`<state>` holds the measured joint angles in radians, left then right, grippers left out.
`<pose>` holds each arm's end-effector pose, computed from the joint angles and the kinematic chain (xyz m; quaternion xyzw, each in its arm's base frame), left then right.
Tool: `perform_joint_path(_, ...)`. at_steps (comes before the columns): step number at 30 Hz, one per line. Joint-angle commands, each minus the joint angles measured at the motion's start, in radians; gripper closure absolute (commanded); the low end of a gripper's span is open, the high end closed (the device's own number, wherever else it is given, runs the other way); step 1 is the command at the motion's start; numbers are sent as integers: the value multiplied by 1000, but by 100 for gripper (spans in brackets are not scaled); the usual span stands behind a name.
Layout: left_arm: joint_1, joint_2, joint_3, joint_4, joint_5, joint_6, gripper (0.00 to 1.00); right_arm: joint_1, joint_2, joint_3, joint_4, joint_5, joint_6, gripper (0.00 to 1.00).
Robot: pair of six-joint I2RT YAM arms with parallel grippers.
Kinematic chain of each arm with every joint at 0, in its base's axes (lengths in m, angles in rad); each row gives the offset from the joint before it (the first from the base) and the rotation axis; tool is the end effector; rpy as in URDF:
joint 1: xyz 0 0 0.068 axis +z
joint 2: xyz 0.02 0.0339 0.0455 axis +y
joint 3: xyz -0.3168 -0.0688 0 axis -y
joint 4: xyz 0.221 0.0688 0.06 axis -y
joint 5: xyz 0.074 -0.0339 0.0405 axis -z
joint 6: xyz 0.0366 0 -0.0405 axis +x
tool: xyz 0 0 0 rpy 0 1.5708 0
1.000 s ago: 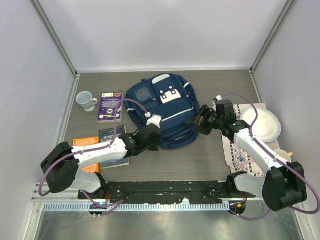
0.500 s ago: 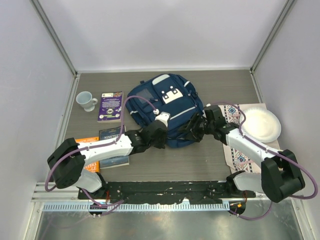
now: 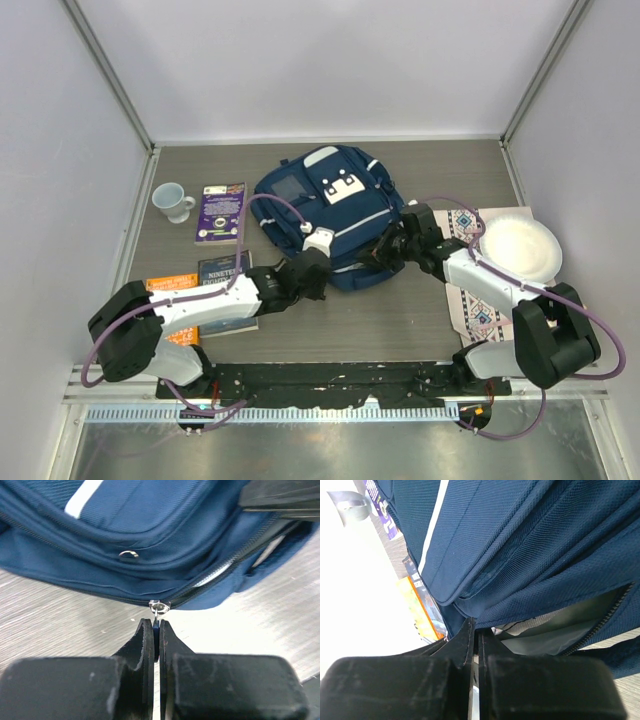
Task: Pack the student bag
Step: Unzip the student bag at the center of the board.
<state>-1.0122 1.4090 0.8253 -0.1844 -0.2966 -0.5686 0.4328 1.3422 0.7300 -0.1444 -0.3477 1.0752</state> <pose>0.1494 -0.2189 0.2787 0.1440 0.9008 -0.1789 0.3685 0.2148 0.1130 0.2697 0.2205 0.8798 0.3828 0.1755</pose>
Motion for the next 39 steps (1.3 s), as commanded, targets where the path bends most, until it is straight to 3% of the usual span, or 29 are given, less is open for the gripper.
perform_joint_path(1, 26, -38, -29, -157, -211, -34, 100, -5, -20, 69, 37, 85, -41, 99)
perform_joint_path(7, 118, -35, -40, -239, -288, -73, 100, -5, -51, 55, 20, 96, -43, 99)
perform_joint_path(18, 316, 1, 21, -159, -213, -31, 100, -6, -107, 22, 31, 93, -46, 99)
perform_joint_path(26, 356, 64, 77, -187, -219, -28, 100, -5, -114, 12, 43, 88, -44, 99)
perform_joint_path(33, 370, 47, 63, -173, -142, -43, 98, -3, -77, 3, 86, 50, -32, 99)
perform_joint_path(34, 371, 39, 60, -174, -128, -43, 96, -5, -65, 3, 91, 49, -26, 99)
perform_joint_path(37, 371, 1, 51, -170, -63, -34, 77, -5, -52, 6, 117, 35, -20, 96)
perform_joint_path(38, 371, -16, 49, -170, -53, -34, 59, -5, -46, 6, 133, 32, -17, 92)
perform_joint_path(39, 371, -34, 37, -168, -46, -36, 48, -5, -43, 6, 140, 26, -15, 78)
